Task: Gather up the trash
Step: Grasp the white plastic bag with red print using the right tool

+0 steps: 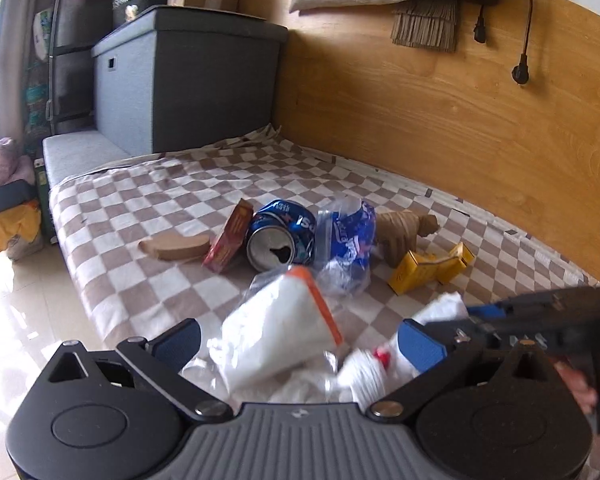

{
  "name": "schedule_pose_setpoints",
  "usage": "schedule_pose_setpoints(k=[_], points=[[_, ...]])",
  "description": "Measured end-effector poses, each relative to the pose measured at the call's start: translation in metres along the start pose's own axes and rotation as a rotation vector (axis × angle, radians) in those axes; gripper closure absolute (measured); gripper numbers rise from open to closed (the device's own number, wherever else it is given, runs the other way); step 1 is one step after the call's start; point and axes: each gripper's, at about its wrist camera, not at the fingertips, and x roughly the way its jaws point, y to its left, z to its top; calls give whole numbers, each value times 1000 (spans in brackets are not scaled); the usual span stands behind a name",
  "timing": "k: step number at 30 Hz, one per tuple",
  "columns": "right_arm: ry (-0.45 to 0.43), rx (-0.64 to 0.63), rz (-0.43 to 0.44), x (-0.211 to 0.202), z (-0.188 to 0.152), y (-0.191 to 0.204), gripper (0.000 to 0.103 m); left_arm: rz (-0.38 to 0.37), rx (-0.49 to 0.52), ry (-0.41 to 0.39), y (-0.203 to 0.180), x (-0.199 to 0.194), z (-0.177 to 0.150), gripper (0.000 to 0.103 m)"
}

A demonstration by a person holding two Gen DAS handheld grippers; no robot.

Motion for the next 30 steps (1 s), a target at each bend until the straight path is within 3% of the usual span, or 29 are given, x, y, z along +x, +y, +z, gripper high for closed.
schedule_pose_setpoints(k=[5,9,14,17,19,21,27,30], points=[[-5,14,6,-11,-9,-8,74,45,-27,27,-2,33,21,0],[-10,27,2,-20,-14,-9,76,142,-54,32,-9,61,42,0],[-14,27,-14,-32,-19,-9,77,205,-55,107,-11,93,52,0],[-19,31,-20,-42,-22,-12,79,163,-13,137,-8,101,45,0],[-24,36,-27,-49,-24,-16,79,93,-9,138,-1,102,39,0],[-29,45,-48,-56,-26,-21,80,32,-37,146,7,103,32,0],[-42,101,-137,-75,-35,-40,80,-30,-174,165,29,98,14,0],[-43,126,-181,-82,-40,-48,80,-73,-174,184,28,90,7,0]])
